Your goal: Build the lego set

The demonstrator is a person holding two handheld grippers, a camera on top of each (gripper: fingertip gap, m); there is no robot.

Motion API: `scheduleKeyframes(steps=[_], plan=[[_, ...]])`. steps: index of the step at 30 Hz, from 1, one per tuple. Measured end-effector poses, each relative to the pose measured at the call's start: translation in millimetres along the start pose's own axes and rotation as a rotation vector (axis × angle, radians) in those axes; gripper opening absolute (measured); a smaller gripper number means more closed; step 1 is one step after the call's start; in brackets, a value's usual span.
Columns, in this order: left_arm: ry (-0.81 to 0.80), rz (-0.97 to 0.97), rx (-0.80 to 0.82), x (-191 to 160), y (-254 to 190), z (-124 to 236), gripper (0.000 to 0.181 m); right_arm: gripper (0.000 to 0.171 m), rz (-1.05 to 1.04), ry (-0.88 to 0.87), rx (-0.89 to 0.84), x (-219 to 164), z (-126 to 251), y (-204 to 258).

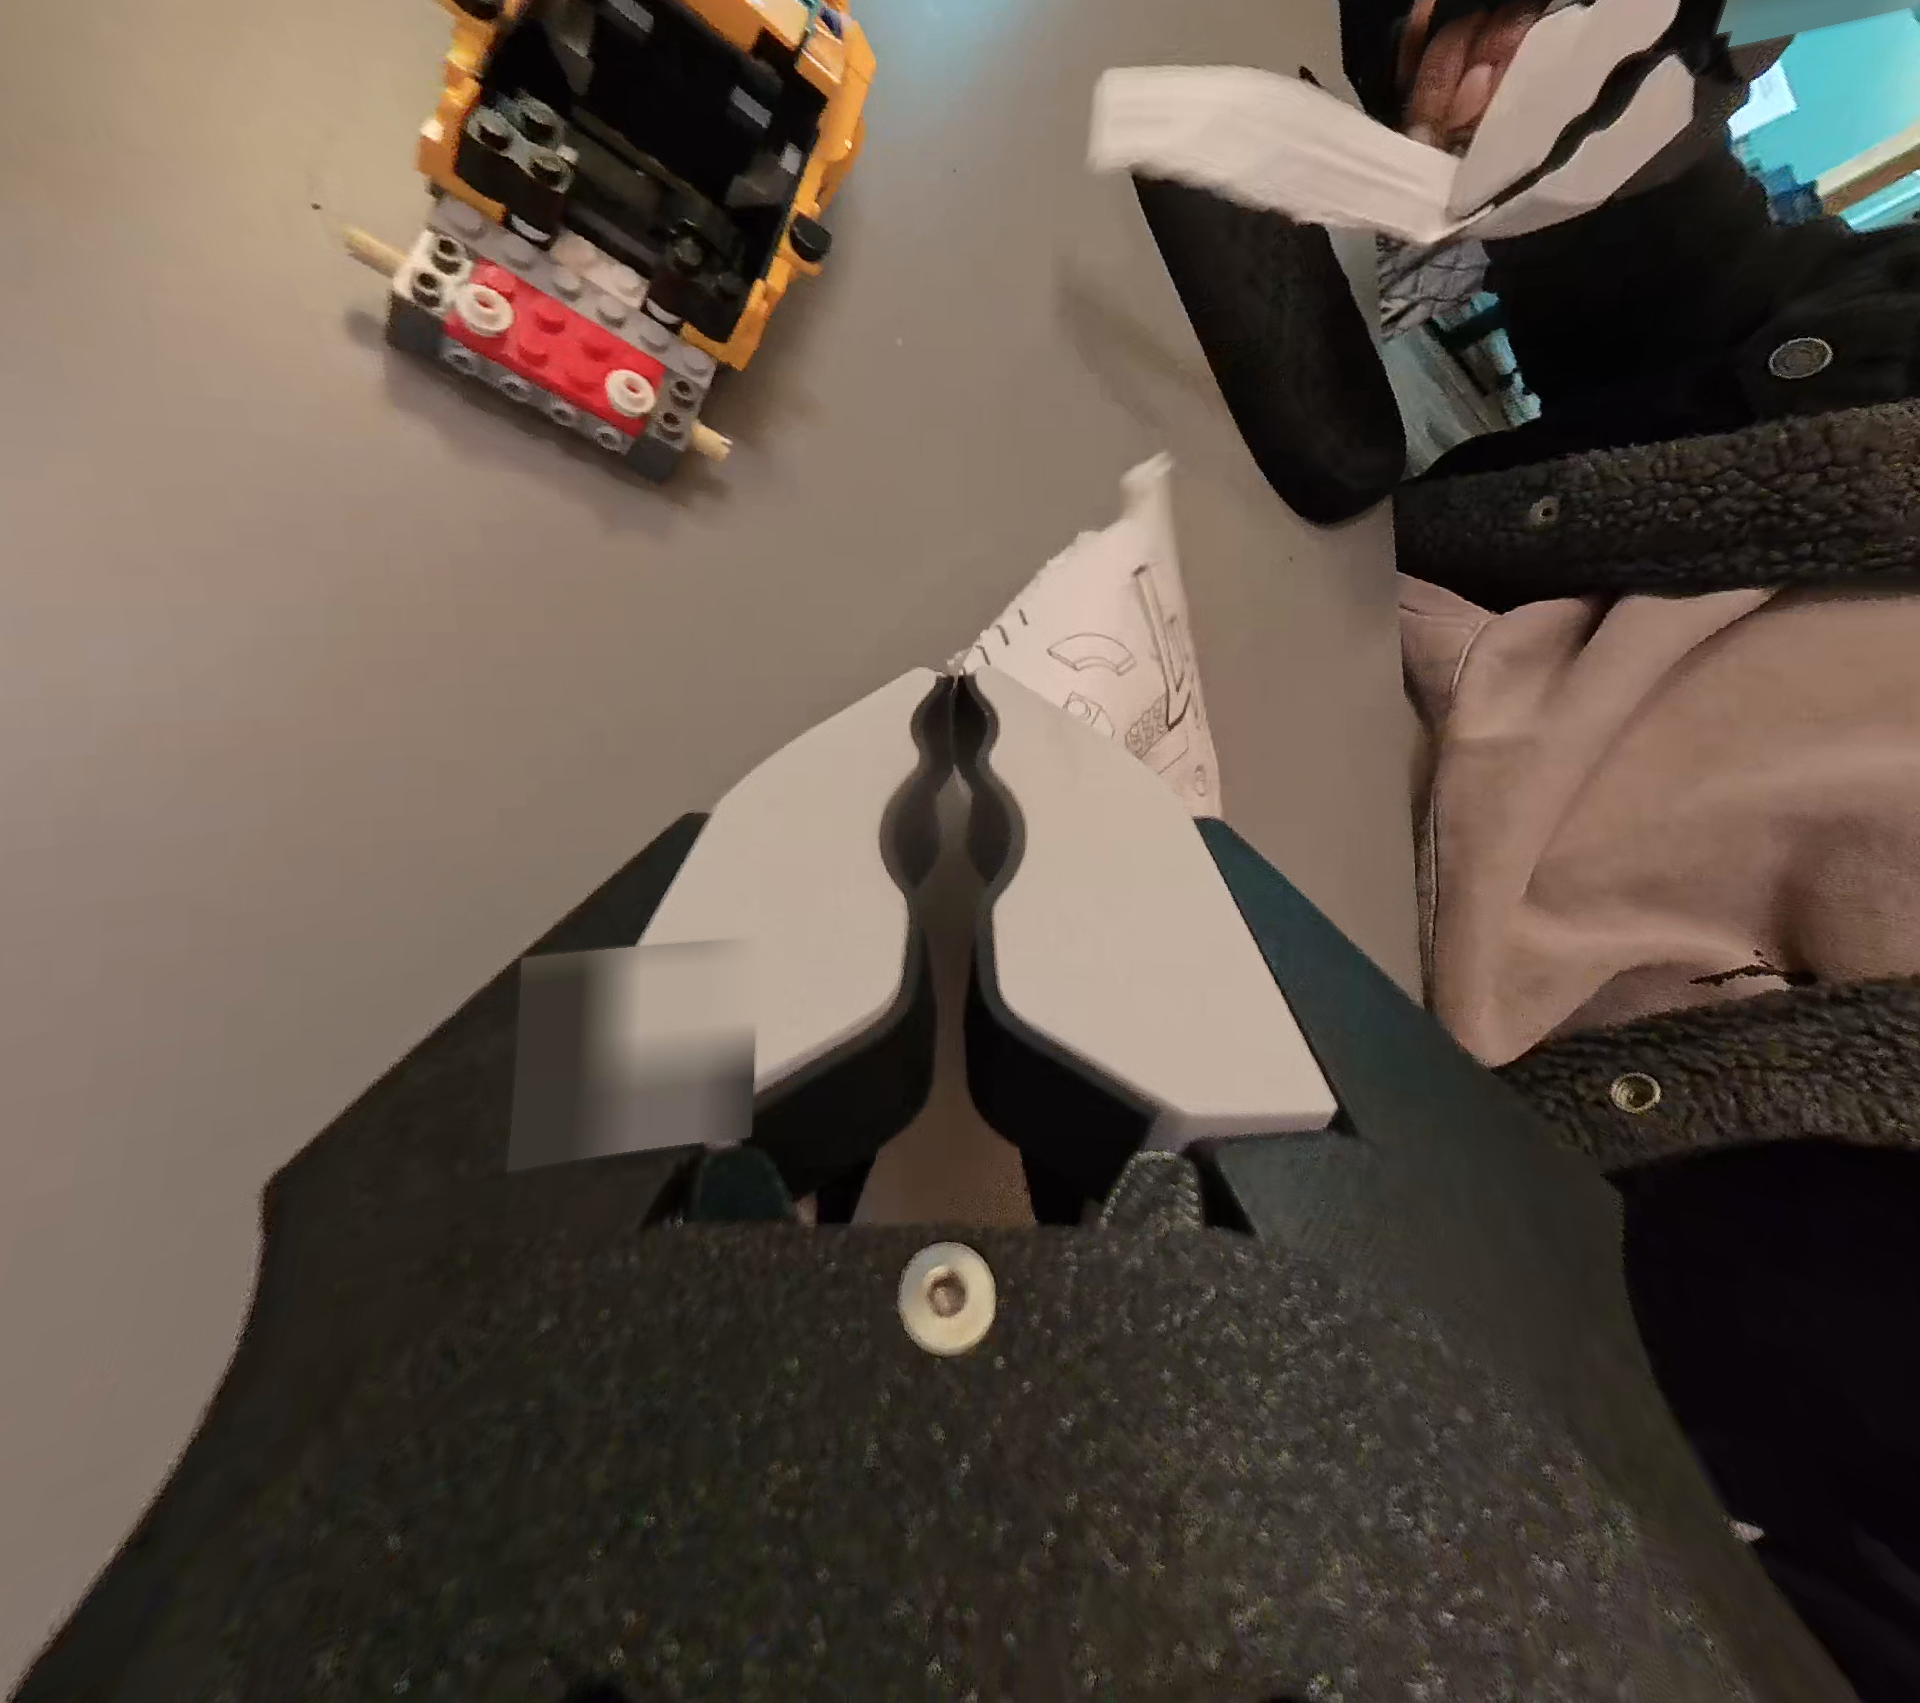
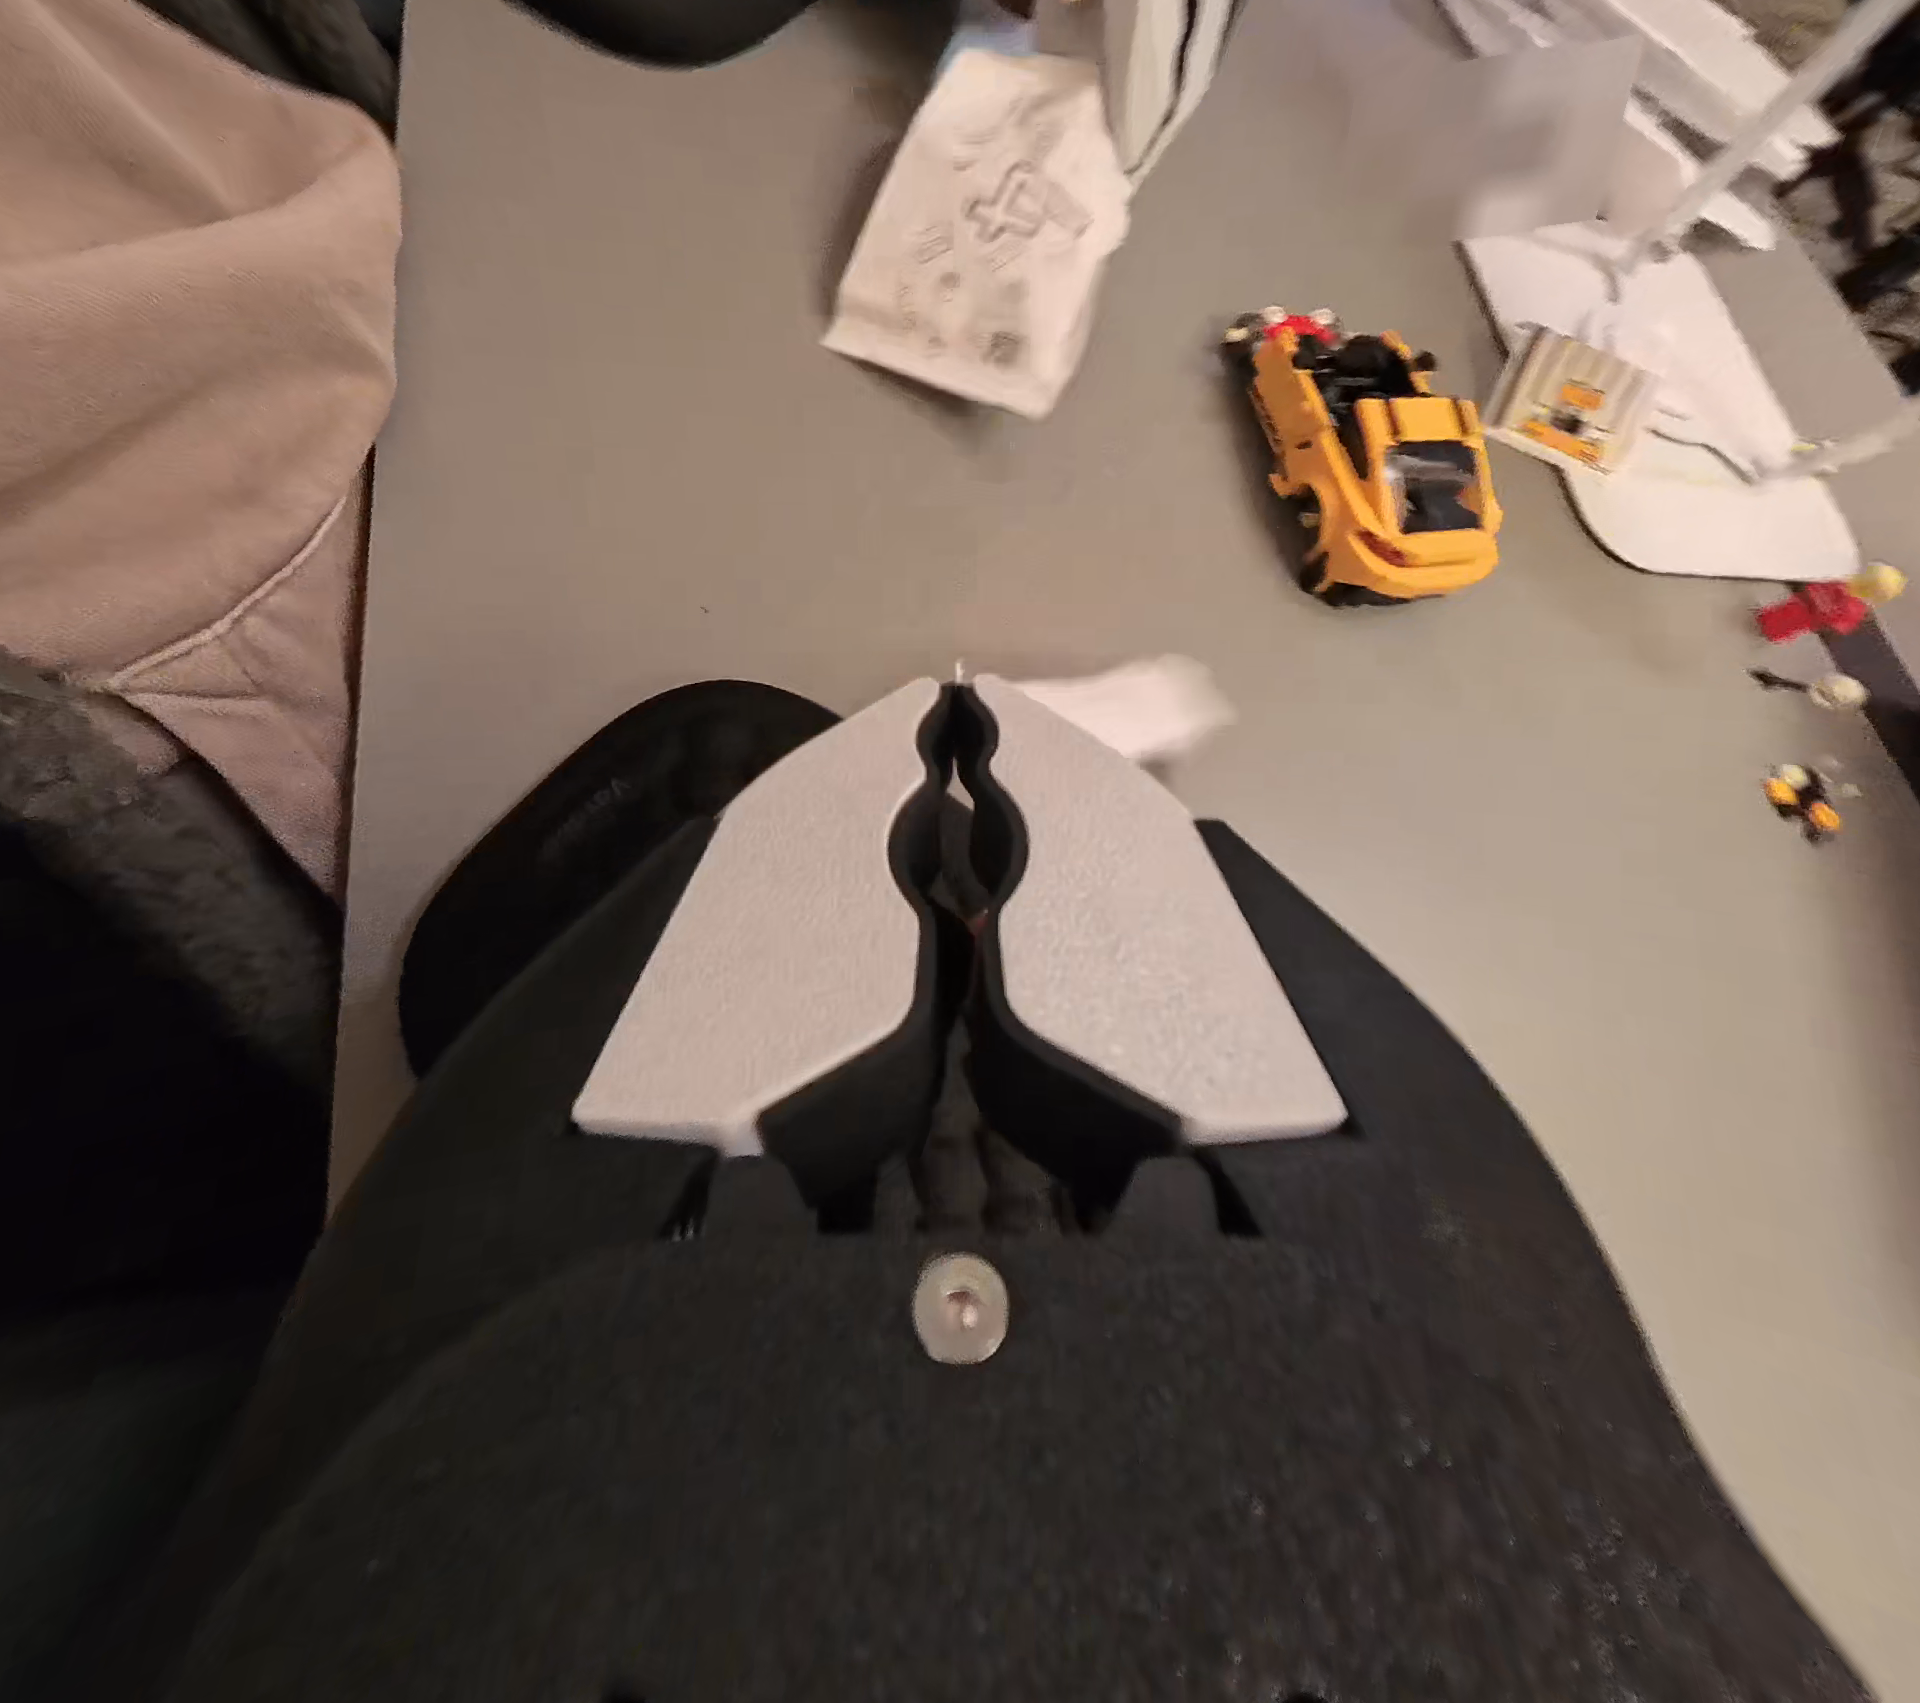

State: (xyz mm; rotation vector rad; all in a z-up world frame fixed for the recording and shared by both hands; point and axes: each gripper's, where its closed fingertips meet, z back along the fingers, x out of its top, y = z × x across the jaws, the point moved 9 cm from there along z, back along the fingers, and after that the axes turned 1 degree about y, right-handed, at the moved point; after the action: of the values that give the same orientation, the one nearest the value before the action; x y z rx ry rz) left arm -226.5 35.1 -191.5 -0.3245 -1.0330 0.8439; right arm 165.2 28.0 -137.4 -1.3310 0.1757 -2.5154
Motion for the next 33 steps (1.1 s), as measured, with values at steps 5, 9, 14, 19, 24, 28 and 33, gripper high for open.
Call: scheduleKeyframes(steps=[5,9,14,19,24,28,33], plan=[[-0.063,-0.054,0.006,11,-14,-1,0.0,0.0,-0.126,-0.112,-0.186,-2,44,-24],[-0.096,-0.067,0.029,14,-20,-5,0.001,0.0,-0.182,-0.042,-0.421,-23,69,-73],[-0.152,-0.088,0.054,20,-25,-7,0.0,0.0,-0.17,0.049,-0.731,-56,85,-164],[-0.222,-0.107,0.096,22,-28,-5,0.0,0.0,-0.092,0.232,-0.887,-93,71,-248],[-0.311,-0.133,0.134,22,-34,2,0.0,0.001,-0.243,0.386,-0.774,-151,34,-261],[-0.338,-0.153,0.129,23,-34,3,0.0,0.043,-0.378,0.405,-0.628,-155,23,-248],[-0.361,-0.192,0.126,24,-38,4,0.0,0.056,-0.415,0.224,-0.564,-110,32,-230]])
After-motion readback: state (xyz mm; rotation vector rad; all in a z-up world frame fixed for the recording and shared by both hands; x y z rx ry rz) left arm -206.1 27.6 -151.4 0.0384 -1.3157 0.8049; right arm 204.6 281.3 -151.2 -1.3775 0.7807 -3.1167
